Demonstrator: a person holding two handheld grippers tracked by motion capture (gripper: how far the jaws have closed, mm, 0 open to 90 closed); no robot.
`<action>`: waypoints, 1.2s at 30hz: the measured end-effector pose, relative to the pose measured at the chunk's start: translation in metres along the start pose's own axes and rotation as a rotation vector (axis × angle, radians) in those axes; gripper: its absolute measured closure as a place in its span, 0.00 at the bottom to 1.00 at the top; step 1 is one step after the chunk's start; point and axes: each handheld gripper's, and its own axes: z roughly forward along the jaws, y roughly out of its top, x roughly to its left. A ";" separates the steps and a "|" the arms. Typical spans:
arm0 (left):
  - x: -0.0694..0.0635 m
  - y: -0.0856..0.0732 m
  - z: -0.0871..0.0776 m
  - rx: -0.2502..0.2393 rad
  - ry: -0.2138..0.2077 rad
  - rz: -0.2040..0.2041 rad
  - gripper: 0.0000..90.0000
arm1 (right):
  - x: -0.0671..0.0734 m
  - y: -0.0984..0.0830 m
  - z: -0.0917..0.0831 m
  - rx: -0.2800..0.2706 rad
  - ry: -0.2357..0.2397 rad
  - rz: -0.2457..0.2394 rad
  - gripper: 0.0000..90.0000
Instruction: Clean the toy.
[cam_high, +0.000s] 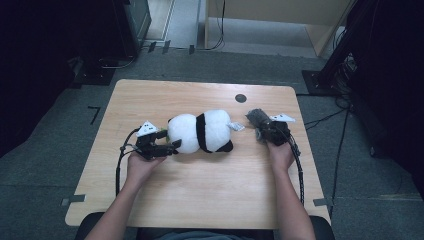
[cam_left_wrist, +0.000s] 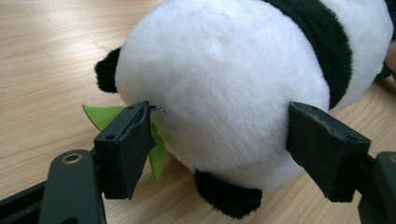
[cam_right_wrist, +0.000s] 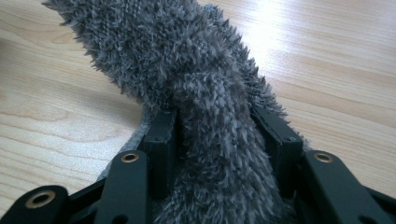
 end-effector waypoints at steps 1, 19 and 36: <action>0.000 0.000 0.000 0.000 0.000 0.000 0.26 | 0.000 0.000 0.000 0.000 0.003 0.003 0.60; -0.002 0.002 -0.001 -0.006 0.011 -0.016 0.26 | 0.004 0.000 0.000 -0.010 -0.016 -0.024 0.79; -0.005 0.004 -0.006 -0.018 -0.012 -0.001 0.24 | 0.008 0.011 -0.029 0.032 0.089 0.107 0.83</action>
